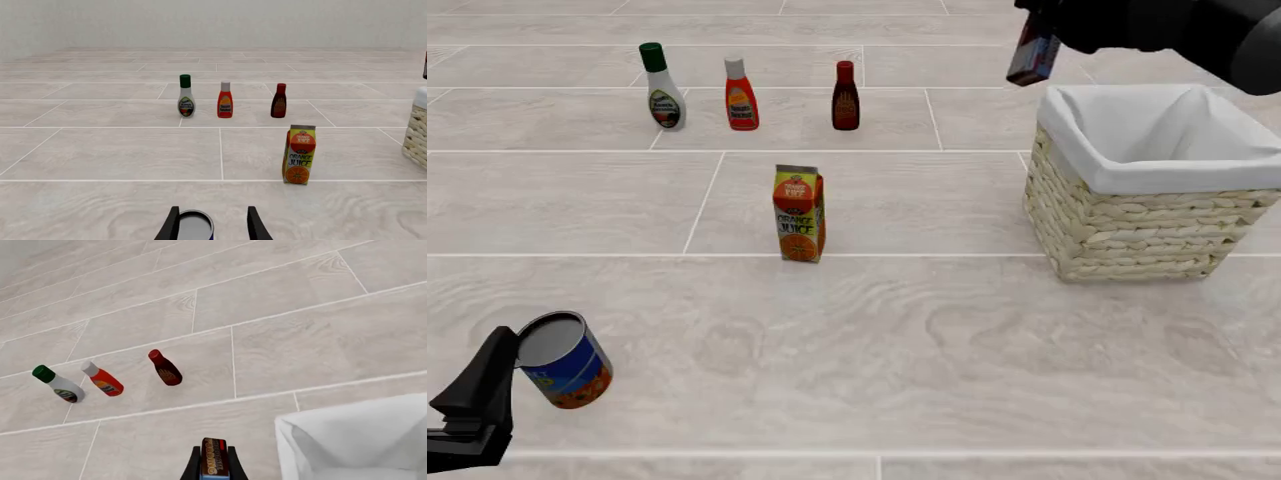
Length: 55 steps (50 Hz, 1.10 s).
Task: Pick the chocolate pudding and place it in the basket.
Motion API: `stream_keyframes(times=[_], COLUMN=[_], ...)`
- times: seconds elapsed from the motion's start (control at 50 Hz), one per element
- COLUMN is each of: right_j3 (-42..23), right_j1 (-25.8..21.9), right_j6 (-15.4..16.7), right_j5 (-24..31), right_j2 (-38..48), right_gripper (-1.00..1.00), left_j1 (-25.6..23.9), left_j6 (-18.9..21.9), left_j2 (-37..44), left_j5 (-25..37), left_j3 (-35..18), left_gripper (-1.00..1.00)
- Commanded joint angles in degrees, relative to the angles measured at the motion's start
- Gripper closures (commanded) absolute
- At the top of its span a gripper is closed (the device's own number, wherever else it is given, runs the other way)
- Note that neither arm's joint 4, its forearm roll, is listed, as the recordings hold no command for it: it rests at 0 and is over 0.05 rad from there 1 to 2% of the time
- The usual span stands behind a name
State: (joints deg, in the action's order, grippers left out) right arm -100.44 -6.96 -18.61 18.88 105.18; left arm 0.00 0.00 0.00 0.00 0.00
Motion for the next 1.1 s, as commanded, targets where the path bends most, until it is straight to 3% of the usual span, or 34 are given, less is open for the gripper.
stream_keyframes(times=[0.02, 0.5, 1.1], right_j3=[1.2, 1.23, 7.65], right_j1=[2.19, 6.53, 14.32], right_j6=[0.85, 1.93, 6.82], right_j5=[-1.31, -2.17, -7.77], right_j2=[-2.71, -4.12, -7.32], right_gripper=[1.0, 1.0, 1.0], left_j1=[0.0, 0.0, 0.0], left_j6=[0.0, 0.0, 0.0], left_j2=[0.0, 0.0, 0.0], left_j5=[0.0, 0.0, 0.0], left_j3=[0.0, 0.0, 0.0], left_gripper=[-1.0, -1.0, -1.0])
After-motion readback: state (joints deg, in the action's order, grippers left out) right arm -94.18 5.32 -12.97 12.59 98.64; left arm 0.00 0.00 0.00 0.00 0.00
